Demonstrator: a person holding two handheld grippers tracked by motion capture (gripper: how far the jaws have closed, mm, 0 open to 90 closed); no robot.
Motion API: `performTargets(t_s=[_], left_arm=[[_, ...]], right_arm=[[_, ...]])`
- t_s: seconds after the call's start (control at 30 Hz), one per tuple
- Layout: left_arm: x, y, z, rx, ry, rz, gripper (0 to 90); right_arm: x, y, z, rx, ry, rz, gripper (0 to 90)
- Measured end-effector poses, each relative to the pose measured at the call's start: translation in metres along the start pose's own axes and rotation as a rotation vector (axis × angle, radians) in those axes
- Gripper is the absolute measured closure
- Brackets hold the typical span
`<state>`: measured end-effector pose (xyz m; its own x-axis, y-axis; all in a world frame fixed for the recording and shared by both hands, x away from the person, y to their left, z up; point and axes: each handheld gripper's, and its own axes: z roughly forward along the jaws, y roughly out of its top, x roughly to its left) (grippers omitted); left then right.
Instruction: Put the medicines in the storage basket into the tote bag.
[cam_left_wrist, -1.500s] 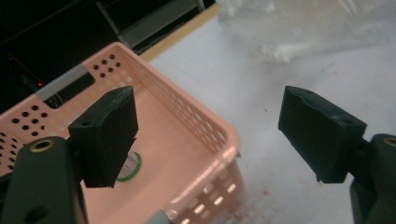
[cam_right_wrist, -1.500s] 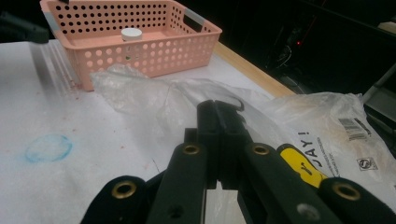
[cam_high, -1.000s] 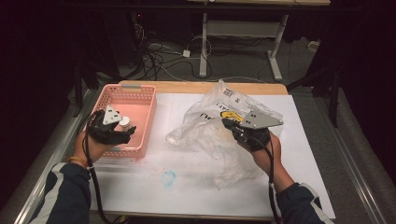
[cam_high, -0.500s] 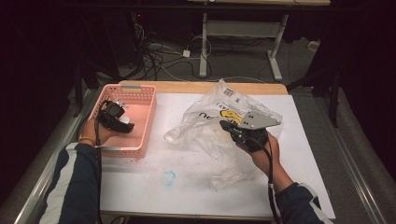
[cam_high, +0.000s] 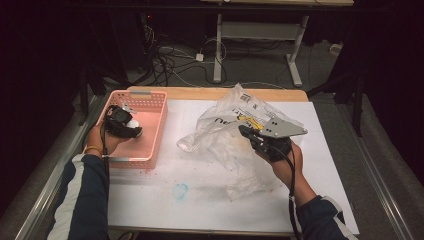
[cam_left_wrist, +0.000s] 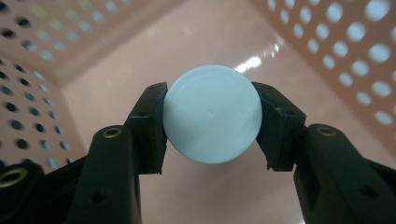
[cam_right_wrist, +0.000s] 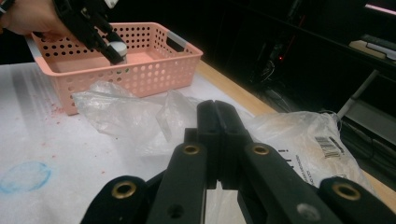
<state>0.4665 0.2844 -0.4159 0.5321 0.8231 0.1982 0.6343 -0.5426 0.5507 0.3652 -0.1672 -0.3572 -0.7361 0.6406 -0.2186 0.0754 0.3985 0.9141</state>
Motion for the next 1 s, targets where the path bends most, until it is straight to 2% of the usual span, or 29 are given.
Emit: performTargets(t_s=[0.07, 0.17, 0.23, 0.3, 0.33, 0.4, 0.43, 0.57, 0.67, 0.73, 0.9, 0.93, 1.0], left_arm=[[-0.005, 0.001, -0.013, -0.064, 0.010, 0.017, 48.6], [-0.017, 0.002, -0.038, -0.190, 0.007, 0.041, 48.6], [-0.028, 0.002, -0.054, -0.280, 0.004, 0.049, 48.6], [-0.042, 0.000, -0.071, -0.371, 0.010, 0.080, 48.6], [-0.047, 0.000, -0.076, -0.395, 0.006, 0.089, 48.6], [-0.063, -0.002, -0.088, -0.439, -0.020, 0.112, 48.6], [-0.075, -0.003, -0.095, -0.475, -0.039, 0.138, 48.6], [-0.113, -0.002, -0.115, -0.564, -0.076, 0.229, 48.6], [-0.139, -0.001, -0.122, -0.615, -0.115, 0.294, 48.6], [-0.155, 0.001, -0.122, -0.626, -0.156, 0.330, 48.6], [-0.200, 0.006, -0.109, -0.614, -0.201, 0.464, 48.6], [-0.206, 0.007, -0.104, -0.609, -0.214, 0.479, 48.6], [-0.218, 0.012, -0.091, -0.596, -0.240, 0.482, 48.6]], right_arm=[[0.001, 0.002, 0.000, -0.002, -0.001, 0.001, 90.0], [0.000, 0.004, -0.001, -0.016, -0.004, -0.001, 90.0], [0.001, 0.006, -0.001, -0.021, -0.011, 0.001, 90.0], [0.000, 0.009, -0.002, -0.032, -0.014, 0.009, 90.0], [0.001, 0.012, -0.002, -0.038, -0.022, 0.010, 90.0], [0.002, 0.015, -0.002, -0.043, -0.027, 0.007, 90.0], [0.003, 0.016, -0.001, -0.044, -0.032, 0.002, 90.0], [0.006, 0.015, 0.004, -0.028, -0.035, 0.001, 90.0], [0.005, 0.014, 0.005, -0.029, -0.048, 0.012, 90.0], [0.005, 0.015, 0.003, -0.036, -0.057, 0.017, 90.0], [0.006, 0.015, 0.001, -0.044, -0.065, 0.028, 90.0], [0.006, 0.016, 0.001, -0.045, -0.063, 0.030, 90.0], [0.008, 0.016, 0.001, -0.043, -0.058, 0.029, 90.0]])
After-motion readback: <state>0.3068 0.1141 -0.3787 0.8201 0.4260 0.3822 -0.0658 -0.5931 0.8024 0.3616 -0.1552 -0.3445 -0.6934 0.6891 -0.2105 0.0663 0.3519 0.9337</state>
